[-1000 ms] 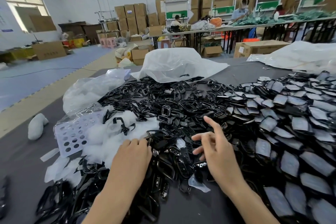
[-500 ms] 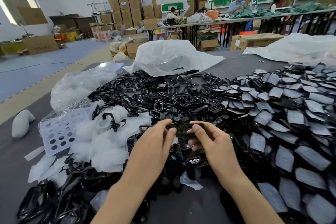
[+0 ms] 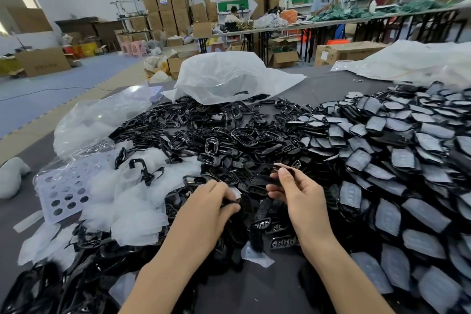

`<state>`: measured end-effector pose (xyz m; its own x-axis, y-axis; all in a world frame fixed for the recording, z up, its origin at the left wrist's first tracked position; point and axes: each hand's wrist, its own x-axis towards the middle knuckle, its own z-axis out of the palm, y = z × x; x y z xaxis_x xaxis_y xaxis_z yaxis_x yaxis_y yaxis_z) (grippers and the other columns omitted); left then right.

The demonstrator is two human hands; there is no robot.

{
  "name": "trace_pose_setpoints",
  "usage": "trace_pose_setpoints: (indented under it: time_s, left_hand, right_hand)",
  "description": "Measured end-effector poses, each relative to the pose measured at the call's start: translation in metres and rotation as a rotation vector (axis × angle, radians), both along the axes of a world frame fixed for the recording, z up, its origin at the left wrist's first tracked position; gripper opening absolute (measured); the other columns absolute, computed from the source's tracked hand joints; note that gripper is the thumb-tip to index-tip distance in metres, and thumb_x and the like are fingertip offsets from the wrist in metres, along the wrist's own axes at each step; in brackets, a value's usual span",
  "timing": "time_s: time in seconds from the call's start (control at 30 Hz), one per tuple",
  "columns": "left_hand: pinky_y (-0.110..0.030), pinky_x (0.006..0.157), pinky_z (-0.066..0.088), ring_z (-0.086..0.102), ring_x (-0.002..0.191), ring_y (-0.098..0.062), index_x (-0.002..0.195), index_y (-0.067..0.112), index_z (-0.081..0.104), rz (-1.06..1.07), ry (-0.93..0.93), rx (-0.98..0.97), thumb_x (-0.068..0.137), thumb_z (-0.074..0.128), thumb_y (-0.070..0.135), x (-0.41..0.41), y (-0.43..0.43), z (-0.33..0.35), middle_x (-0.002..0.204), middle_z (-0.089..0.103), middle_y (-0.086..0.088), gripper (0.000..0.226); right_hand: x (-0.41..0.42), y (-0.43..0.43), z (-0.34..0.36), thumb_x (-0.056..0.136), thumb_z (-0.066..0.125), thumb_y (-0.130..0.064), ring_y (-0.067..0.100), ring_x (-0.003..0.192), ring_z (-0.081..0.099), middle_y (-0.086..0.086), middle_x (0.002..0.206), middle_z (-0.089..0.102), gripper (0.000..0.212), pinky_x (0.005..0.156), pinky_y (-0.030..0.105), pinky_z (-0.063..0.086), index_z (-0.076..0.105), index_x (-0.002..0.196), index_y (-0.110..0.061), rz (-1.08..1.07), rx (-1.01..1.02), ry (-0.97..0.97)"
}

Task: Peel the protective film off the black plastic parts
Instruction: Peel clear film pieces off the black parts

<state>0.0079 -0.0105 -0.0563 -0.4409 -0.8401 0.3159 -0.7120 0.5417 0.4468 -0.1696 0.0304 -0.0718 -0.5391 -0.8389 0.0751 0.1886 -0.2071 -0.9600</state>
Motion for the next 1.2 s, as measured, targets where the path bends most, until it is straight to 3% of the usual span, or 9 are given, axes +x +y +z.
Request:
trace_pose_setpoints:
  time_s: [0.13,0.27,0.63,0.77,0.9,1.0,1.07,1.13,1.2]
  left_hand:
    - [-0.011,0.071,0.047,0.062,0.072,0.004,0.092,0.041,0.071,0.046,0.631,0.206,0.093,0.066,0.027,0.0,0.005,0.004,0.078,0.069,0.017,0.016]
    - [-0.01,0.066,0.048,0.061,0.066,-0.001,0.096,0.043,0.072,-0.014,0.811,0.343,0.094,0.063,0.028,-0.007,0.013,0.006,0.069,0.066,0.008,0.017]
    - [-0.015,0.066,0.05,0.063,0.066,-0.005,0.096,0.025,0.068,0.059,0.867,0.407,0.096,0.062,0.021,-0.014,0.02,-0.002,0.071,0.068,0.009,0.007]
    - [-0.008,0.064,0.043,0.062,0.072,0.001,0.102,0.036,0.058,-0.012,0.591,0.157,0.096,0.061,0.019,-0.017,0.028,-0.007,0.087,0.065,0.021,0.018]
    - [-0.007,0.071,0.041,0.059,0.083,0.007,0.111,0.05,0.052,-0.083,0.337,0.009,0.098,0.056,0.029,-0.014,0.027,-0.008,0.096,0.062,0.03,0.025]
    - [-0.008,0.067,0.044,0.064,0.08,-0.001,0.095,0.039,0.06,0.01,0.56,0.052,0.095,0.064,0.026,-0.013,0.023,-0.007,0.089,0.069,0.023,0.014]
    - [-0.008,0.073,0.047,0.067,0.091,0.001,0.091,0.034,0.068,0.055,0.806,0.174,0.092,0.069,0.024,-0.012,0.02,-0.004,0.1,0.072,0.021,0.01]
    - [-0.021,0.085,0.052,0.067,0.098,-0.003,0.091,0.031,0.071,0.045,0.987,0.333,0.083,0.071,0.036,-0.01,0.017,-0.001,0.109,0.071,0.015,0.009]
    - [-0.033,0.086,0.055,0.07,0.093,-0.012,0.091,0.027,0.071,0.012,1.086,0.437,0.079,0.069,0.04,-0.009,0.016,-0.002,0.102,0.074,0.004,0.019]
  right_hand:
    - [0.004,0.003,0.004,0.1,0.06,-0.016,0.015,0.078,0.075,-0.001,0.091,0.078,0.017,0.067,0.017,0.057,0.074,0.108,-0.022,0.066,-0.014,0.019]
    - [0.013,0.005,0.006,0.099,0.061,-0.014,0.016,0.079,0.075,0.001,0.092,0.078,0.017,0.067,0.018,0.057,0.074,0.108,-0.021,0.16,-0.02,0.033]
    - [0.024,0.008,0.009,0.097,0.061,-0.006,0.022,0.091,0.076,0.005,0.098,0.079,0.019,0.074,0.018,0.058,0.075,0.107,-0.015,0.307,-0.018,-0.099]
    - [0.025,0.007,0.008,0.095,0.063,-0.006,0.021,0.097,0.075,0.011,0.102,0.078,0.018,0.074,0.019,0.058,0.079,0.102,-0.013,0.314,-0.004,-0.227]
    - [0.022,0.005,0.008,0.084,0.068,-0.014,0.023,0.091,0.076,0.016,0.101,0.077,0.017,0.07,0.018,0.058,0.082,0.094,-0.013,0.312,-0.03,-0.338]
    - [0.021,0.003,0.006,0.088,0.067,-0.014,0.023,0.092,0.076,0.012,0.1,0.078,0.017,0.071,0.019,0.058,0.082,0.093,-0.021,0.268,-0.011,-0.255]
    - [0.023,0.004,0.005,0.092,0.066,-0.016,0.024,0.095,0.076,0.01,0.102,0.078,0.019,0.074,0.019,0.058,0.082,0.096,-0.025,0.285,-0.002,-0.191]
    - [0.026,0.006,0.005,0.088,0.067,-0.023,0.026,0.098,0.075,0.009,0.106,0.078,0.019,0.077,0.02,0.058,0.08,0.102,-0.025,0.359,-0.007,-0.182]
    - [0.028,0.007,0.007,0.087,0.067,-0.027,0.027,0.101,0.074,0.011,0.111,0.076,0.025,0.081,0.021,0.058,0.079,0.108,-0.021,0.431,-0.021,-0.184]
